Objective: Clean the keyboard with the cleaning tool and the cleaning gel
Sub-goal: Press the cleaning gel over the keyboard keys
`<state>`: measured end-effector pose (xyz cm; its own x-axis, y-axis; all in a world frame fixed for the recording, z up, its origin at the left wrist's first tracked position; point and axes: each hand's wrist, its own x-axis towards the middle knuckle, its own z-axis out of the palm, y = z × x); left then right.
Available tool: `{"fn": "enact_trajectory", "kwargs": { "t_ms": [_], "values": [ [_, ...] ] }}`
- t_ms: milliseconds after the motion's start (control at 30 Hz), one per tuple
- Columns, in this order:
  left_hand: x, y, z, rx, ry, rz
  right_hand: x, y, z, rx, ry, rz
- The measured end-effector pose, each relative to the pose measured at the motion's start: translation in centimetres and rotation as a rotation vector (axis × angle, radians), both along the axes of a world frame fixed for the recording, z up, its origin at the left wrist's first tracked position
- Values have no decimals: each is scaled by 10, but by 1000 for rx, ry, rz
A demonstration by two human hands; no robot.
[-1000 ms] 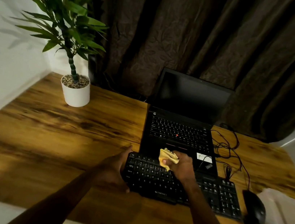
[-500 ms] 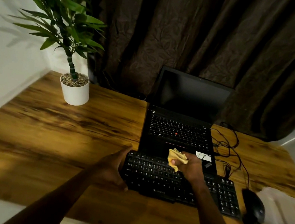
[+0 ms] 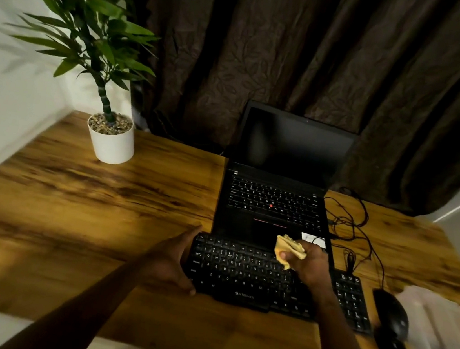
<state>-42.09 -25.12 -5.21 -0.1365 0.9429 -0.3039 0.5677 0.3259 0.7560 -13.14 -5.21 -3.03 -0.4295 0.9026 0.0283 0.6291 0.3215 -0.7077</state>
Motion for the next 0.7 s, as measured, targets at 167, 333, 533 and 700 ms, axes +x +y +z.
{"fn": "enact_trajectory", "kwargs": {
  "t_ms": [167, 333, 533, 700],
  "values": [
    [-1, -1, 1, -18, 12, -25, -10, -5, -5, -37, 45, -28],
    [-1, -1, 2, 1, 1, -52, 18, 9, -9, -22, 13, -79],
    [-2, -1, 4, -6, 2, -53, 20, 8, -13, 22, 30, -118],
    [-1, -1, 3, 13, -22, -46, 11, 4, -9, -64, 43, -57]
  ]
}}
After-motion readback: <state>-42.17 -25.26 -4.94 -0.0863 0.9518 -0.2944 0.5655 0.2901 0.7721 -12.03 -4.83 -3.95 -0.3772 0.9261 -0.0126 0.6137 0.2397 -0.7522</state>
